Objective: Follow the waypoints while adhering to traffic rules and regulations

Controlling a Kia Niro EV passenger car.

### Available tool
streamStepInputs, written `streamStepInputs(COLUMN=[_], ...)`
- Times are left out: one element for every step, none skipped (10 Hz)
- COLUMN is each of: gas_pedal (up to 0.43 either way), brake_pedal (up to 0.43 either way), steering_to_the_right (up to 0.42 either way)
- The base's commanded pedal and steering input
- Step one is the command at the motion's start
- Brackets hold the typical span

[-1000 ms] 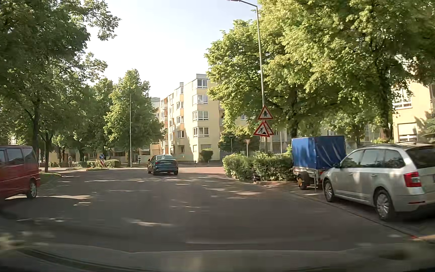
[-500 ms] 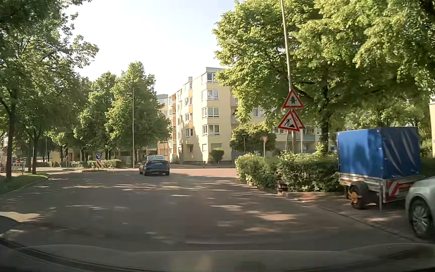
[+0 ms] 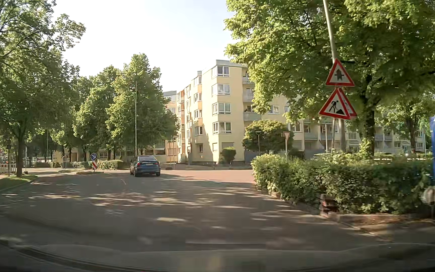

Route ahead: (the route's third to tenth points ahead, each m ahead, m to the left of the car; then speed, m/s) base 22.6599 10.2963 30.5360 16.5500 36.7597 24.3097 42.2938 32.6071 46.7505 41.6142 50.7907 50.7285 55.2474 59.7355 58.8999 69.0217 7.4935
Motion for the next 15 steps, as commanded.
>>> streamStepInputs(gas_pedal=[0.0, 0.0, 0.0, 0.0, 0.0, 0.0, 0.0, 0.008, 0.02, 0.02, 0.02, 0.02, 0.059, 0.059, 0.059], brake_pedal=[0.0, 0.0, 0.0, 0.0, 0.0, 0.0, 0.0, 0.0, 0.0, 0.0, 0.0, 0.0, 0.0, 0.0, 0.0], steering_to_the_right=[-0.052, -0.055, -0.059, -0.062, -0.063, -0.066, -0.071, -0.076, -0.082, -0.085, -0.085, -0.088, -0.091, -0.094, -0.099])
